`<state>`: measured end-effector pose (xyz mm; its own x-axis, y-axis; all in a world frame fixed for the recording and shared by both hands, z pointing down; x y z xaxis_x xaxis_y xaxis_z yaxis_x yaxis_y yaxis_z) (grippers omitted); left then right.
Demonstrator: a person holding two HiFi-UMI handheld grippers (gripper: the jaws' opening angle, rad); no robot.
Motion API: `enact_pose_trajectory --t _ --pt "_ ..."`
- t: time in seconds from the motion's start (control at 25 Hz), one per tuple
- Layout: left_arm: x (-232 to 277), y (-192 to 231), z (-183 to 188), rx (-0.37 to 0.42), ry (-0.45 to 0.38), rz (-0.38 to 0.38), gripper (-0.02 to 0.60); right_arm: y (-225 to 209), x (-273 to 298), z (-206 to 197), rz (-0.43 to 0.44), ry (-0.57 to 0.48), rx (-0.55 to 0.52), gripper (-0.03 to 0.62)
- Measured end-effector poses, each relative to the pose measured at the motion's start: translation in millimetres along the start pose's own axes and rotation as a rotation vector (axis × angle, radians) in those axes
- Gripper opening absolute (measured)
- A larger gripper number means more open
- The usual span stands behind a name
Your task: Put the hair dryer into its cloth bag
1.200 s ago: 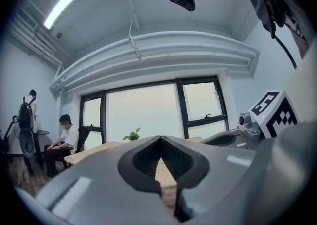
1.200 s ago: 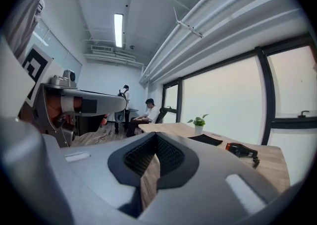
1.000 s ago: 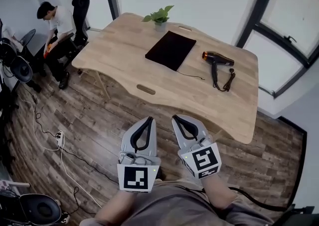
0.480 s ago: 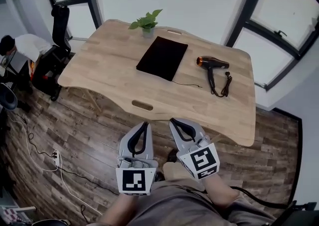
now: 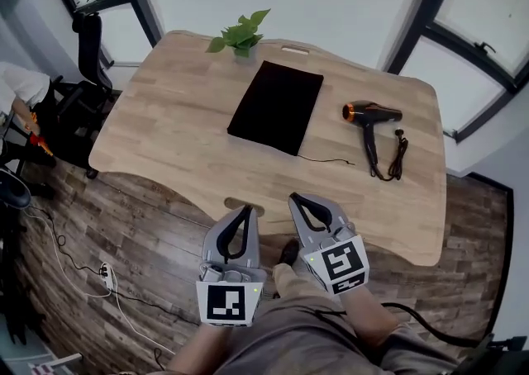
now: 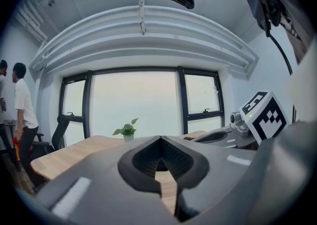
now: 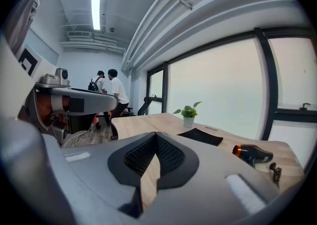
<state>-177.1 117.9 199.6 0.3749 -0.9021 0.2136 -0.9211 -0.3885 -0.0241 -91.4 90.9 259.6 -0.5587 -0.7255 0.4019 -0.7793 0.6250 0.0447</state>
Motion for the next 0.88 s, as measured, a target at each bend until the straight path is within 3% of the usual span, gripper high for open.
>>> enact_pose_trajectory --t 0.32,0.56,0.88 --pt "70.1 31.2 13.3 0.028 0.013 -0.014 0.000 -59.3 60.5 19.2 -0.035 0.001 0.014 0.028" --pt "98.4 51.6 22.4 0.041 0.017 -0.025 0.000 -75.9 80.4 40.1 -0.058 -0.023 0.016 0.026" --pt "144.5 70.6 41.6 0.065 -0.030 -0.126 0.000 -102.4 106.5 50.8 -0.152 0.011 0.022 0.034"
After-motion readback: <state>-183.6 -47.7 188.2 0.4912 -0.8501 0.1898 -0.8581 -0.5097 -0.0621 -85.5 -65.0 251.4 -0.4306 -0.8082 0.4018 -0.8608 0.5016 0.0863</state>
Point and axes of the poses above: the fingertips, and each gripper's own axes: x forward along the fingers, y to its left, z out of its top, the point moved 1 cm from there along -x, backward along the fingers, and after that the axes turned 6 degrees about y, right-handed, at the moved point
